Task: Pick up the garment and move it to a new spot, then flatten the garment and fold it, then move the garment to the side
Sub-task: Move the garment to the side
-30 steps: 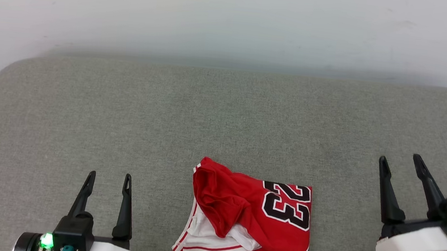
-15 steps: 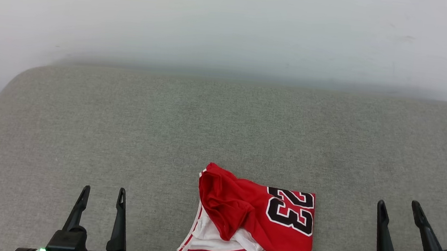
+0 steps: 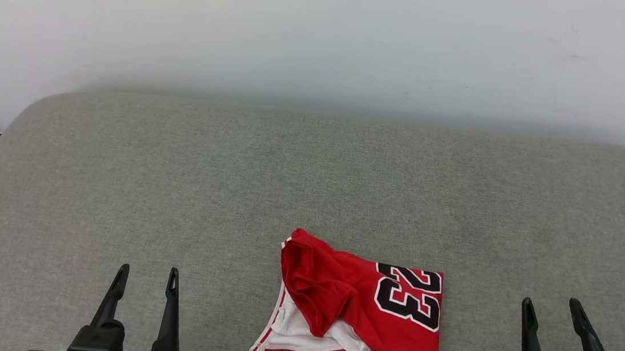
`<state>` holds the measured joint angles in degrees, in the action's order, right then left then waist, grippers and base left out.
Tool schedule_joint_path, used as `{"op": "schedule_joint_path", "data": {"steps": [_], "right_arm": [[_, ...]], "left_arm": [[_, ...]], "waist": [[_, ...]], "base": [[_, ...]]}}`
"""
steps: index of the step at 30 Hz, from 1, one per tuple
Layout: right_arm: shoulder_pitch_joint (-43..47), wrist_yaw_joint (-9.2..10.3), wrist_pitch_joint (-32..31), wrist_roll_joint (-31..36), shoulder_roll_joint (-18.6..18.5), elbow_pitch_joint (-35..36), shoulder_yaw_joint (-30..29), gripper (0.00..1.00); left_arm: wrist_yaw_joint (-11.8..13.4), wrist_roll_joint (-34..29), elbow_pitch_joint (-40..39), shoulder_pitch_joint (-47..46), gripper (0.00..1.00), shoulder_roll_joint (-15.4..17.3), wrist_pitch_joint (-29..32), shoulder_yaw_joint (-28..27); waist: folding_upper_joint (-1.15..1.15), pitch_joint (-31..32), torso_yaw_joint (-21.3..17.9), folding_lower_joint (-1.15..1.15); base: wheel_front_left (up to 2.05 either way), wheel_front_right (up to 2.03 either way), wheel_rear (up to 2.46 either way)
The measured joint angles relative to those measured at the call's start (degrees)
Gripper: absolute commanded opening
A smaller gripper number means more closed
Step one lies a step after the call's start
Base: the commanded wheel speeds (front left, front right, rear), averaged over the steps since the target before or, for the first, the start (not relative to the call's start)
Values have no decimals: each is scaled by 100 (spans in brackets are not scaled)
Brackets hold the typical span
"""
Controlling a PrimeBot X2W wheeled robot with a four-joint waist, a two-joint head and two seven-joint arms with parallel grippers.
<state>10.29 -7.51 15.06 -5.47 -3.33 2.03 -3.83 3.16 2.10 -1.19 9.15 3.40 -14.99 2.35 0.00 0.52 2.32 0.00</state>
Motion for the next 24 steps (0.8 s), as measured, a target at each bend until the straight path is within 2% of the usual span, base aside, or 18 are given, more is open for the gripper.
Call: {"op": "schedule_joint_path", "data": {"steps": [8, 12, 14, 17, 24], "right_arm": [[-174, -1, 0, 34, -12, -30, -18, 100], [-542, 0, 0, -243, -219, -104, -86, 100], [-761, 0, -49, -420, -437, -245, -53, 100], [-1174, 0, -505, -917, -858, -383, 148, 100], [-1991, 1, -2376, -2471, -2058, -532, 1014, 100]], "left_arm": [[-9, 2, 24, -3, 100, -11, 0, 33], [-9, 9, 32, -12, 100, -15, 0, 46], [-9, 14, 36, -24, 100, -16, 0, 46], [-9, 16, 46, -35, 100, -20, 0, 60], [-19, 18, 58, -127, 100, -26, 0, 78]], "waist": [[0, -21, -9, 0], [0, -29, 11, 0], [0, -32, 24, 0], [0, -39, 48, 0], [0, -127, 107, 0]], "base": [[0, 0, 0], [0, 0, 0], [0, 0, 0], [0, 0, 0], [0, 0, 0]]}}
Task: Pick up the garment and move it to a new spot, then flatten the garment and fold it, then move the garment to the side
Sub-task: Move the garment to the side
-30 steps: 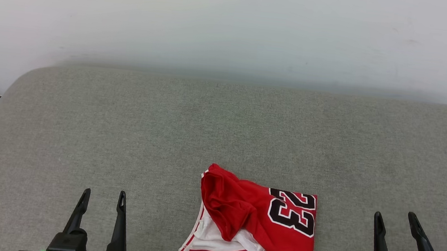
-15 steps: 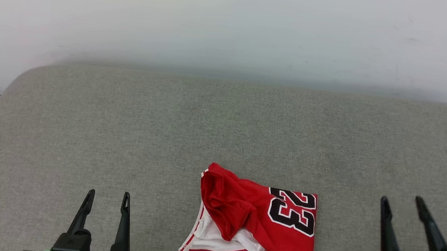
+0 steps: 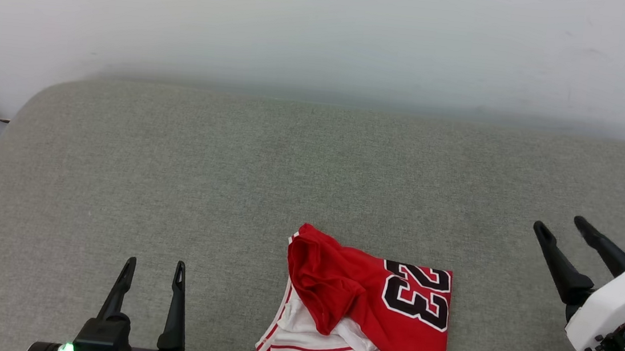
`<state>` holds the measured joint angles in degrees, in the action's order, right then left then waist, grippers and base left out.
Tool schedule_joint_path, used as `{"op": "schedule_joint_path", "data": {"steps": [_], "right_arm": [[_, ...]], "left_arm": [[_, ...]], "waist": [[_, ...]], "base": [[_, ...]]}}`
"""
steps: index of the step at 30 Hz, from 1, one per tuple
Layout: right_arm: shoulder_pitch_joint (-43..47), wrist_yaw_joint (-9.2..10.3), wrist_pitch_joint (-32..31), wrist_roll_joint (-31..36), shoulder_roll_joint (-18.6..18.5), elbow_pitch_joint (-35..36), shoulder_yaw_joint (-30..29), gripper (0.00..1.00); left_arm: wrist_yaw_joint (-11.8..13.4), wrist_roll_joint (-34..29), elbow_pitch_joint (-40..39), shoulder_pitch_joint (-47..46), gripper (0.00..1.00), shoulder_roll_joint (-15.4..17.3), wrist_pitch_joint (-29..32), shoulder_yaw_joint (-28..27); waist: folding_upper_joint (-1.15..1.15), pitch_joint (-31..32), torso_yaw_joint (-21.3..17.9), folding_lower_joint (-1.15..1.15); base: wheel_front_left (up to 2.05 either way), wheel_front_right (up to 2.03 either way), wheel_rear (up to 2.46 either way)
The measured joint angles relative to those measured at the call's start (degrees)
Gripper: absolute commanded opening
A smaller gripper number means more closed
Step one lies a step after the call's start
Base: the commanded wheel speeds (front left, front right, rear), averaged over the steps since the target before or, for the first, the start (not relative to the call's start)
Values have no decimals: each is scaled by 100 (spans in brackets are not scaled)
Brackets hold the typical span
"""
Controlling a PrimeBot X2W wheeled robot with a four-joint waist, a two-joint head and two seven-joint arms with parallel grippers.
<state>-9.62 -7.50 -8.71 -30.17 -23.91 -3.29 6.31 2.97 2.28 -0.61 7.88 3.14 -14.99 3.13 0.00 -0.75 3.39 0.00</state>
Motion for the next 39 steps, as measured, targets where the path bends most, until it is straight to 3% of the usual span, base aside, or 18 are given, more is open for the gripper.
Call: {"op": "schedule_joint_path", "data": {"steps": [6, 10, 14, 24, 34, 35, 36, 39], "right_arm": [[-309, -1, -1714, -1223, -511, -153, 603, 100], [-355, 0, -2560, -1873, -546, -392, 786, 100], [-424, 0, -2997, -2159, -457, -659, 943, 100], [-654, 0, -3156, -2494, -101, -1446, 1471, 100], [-898, -5, -2517, -2528, 25, -2009, 2060, 100], [-929, -5, -2439, -2541, 24, -2037, 2111, 39], [-969, -4, -2343, -2557, 15, -2034, 2164, 4], [-1074, -1, -2071, -2584, -37, -2002, 2325, 0]], "left_arm": [[-31, -1, 13, -81, 100, -2, 0, 0], [-43, 0, 20, -133, 100, -4, 0, 33], [-44, 8, 27, -223, 100, -10, 0, 97], [-43, 45, 55, -458, 100, -14, 0, 202], [-15, 59, 86, -577, 100, -16, 0, 249], [-12, 62, 89, -577, 100, -18, 0, 245], [3, 69, 97, -577, 100, -16, 0, 238], [5, 85, 110, -577, 100, -18, 0, 237]], "waist": [[0, -71, 96, 0], [0, -136, 173, 0], [0, -228, 280, 0], [0, -589, 549, 0], [0, -775, 696, 0], [0, -773, 691, 0], [0, -768, 681, 0], [0, -755, 656, 0]], "base": [[0, 0, 0], [0, 0, 0], [0, 0, 0], [0, 0, 0], [0, 0, 0], [0, 0, 0], [0, 0, 0], [0, 0, 0]]}}
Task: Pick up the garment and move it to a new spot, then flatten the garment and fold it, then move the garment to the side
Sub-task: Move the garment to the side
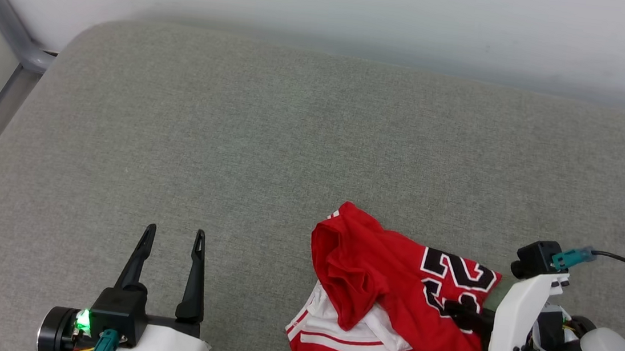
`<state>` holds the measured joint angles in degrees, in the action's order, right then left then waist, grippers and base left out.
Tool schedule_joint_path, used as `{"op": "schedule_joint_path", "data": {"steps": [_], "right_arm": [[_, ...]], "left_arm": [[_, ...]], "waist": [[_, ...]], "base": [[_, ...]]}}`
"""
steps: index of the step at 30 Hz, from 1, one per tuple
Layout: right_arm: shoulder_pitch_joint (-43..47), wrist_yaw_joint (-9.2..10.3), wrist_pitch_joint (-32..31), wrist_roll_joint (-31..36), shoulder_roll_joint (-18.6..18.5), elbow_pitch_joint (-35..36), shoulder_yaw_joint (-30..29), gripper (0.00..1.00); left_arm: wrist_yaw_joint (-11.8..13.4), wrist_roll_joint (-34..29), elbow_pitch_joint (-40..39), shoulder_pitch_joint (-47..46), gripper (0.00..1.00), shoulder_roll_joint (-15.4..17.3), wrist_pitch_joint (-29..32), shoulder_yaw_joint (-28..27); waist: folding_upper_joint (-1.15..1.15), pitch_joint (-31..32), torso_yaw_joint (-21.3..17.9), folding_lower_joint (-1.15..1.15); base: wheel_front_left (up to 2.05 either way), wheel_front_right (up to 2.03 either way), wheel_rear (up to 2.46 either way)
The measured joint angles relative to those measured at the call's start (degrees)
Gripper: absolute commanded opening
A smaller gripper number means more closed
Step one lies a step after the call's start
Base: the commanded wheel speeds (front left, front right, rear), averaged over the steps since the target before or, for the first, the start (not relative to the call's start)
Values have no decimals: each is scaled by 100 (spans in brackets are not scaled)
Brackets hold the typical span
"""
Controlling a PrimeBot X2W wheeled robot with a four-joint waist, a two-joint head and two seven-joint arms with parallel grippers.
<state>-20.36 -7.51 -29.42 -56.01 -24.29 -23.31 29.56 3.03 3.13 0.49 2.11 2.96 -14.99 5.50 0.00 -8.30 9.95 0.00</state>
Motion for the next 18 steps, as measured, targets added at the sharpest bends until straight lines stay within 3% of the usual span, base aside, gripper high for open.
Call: {"op": "schedule_joint_path", "data": {"steps": [9, 18], "right_arm": [[-407, 1, 580, 3, -363, 396, 403, 0], [-840, 0, 982, 620, -1132, 697, 757, 0]], "left_arm": [[68, 18, -16, 18, 100, -1, 0, -48], [102, 64, -82, 85, 100, -4, -8, -120]], "waist": [[0, 83, -187, 0], [0, 89, -710, 0]], "base": [[0, 0, 0], [0, 0, 0]]}}
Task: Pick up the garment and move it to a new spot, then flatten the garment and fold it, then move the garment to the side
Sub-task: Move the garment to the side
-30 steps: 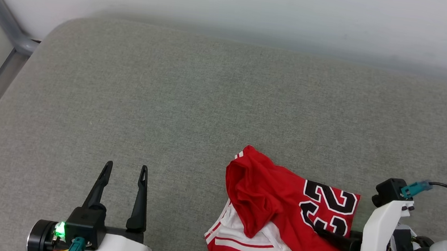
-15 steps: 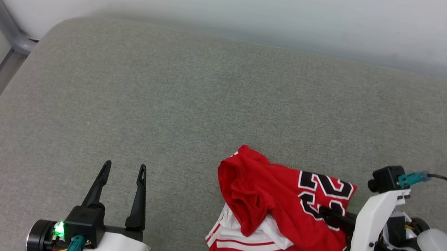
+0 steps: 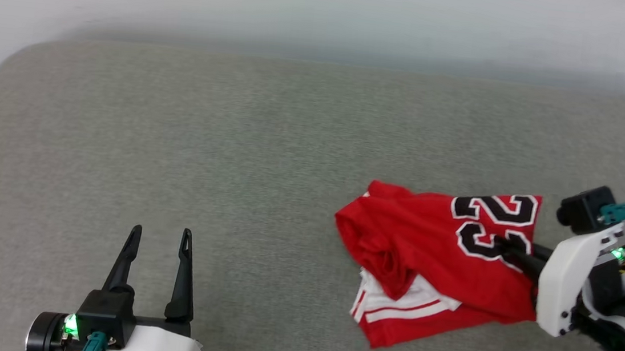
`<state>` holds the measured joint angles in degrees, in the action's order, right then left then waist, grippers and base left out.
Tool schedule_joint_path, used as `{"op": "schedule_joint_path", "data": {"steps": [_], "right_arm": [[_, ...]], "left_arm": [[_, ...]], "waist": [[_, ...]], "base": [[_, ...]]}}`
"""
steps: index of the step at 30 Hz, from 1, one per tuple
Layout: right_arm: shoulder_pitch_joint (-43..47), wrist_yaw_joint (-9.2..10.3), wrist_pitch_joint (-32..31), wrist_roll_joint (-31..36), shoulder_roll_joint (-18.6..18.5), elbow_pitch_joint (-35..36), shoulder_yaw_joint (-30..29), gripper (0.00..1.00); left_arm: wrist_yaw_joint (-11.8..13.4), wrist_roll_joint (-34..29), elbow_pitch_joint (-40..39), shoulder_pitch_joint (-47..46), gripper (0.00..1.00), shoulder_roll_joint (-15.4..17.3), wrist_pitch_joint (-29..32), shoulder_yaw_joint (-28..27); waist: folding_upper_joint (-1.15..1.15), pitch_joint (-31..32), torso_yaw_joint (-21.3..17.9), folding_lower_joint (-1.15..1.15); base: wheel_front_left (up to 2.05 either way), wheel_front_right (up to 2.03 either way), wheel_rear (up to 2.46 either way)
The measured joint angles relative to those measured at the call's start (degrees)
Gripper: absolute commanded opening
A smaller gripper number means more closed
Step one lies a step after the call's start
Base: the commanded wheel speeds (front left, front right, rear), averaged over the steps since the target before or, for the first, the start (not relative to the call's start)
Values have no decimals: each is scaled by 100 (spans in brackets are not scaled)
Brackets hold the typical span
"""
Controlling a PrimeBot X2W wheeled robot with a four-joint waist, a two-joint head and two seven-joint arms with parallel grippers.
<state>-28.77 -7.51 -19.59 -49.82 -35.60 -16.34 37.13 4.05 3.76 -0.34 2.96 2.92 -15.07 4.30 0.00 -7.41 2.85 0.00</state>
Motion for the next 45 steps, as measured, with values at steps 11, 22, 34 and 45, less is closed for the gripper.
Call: {"op": "schedule_joint_path", "data": {"steps": [11, 22, 34, 45], "right_arm": [[-504, 0, 171, 293, -564, -30, 98, 0], [-955, -1, 187, 423, -1388, -541, -8, 0], [-1490, -3, 174, 702, -1954, -1906, -514, 0], [-2059, -2, 634, 1232, -1818, -3287, -1040, 0]], "left_arm": [[1, -4, -47, -138, 100, -2, 0, -35], [-79, -109, -181, -384, 100, 3, 0, -113], [-200, -202, -296, -875, 100, 12, 0, -129], [-238, -249, -336, -1152, 100, 12, 0, -156]], "waist": [[0, -206, -753, 0], [0, -754, -1003, 1], [0, -1507, -887, 0], [0, -1968, -766, 0]], "base": [[0, 0, 0], [0, 0, 0], [0, 0, 0], [0, 0, 0]]}}
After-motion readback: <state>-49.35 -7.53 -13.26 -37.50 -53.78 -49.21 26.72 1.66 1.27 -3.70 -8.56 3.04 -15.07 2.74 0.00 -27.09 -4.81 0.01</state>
